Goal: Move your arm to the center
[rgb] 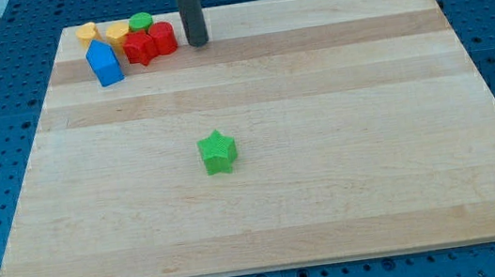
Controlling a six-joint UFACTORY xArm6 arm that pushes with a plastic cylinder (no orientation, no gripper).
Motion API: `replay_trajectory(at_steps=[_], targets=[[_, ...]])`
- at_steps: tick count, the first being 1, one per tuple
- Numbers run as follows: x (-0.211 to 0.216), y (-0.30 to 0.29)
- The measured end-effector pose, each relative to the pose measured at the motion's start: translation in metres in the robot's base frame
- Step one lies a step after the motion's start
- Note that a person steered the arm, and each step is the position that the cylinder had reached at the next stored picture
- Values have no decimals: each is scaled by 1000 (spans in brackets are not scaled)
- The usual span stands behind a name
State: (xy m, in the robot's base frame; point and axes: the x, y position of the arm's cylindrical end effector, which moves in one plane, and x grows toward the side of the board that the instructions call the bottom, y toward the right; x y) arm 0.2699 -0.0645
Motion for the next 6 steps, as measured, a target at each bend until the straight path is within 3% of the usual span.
replay_trajectory(at_steps=[2, 5, 6], targets=[[72, 59], [222, 65], [238, 52]])
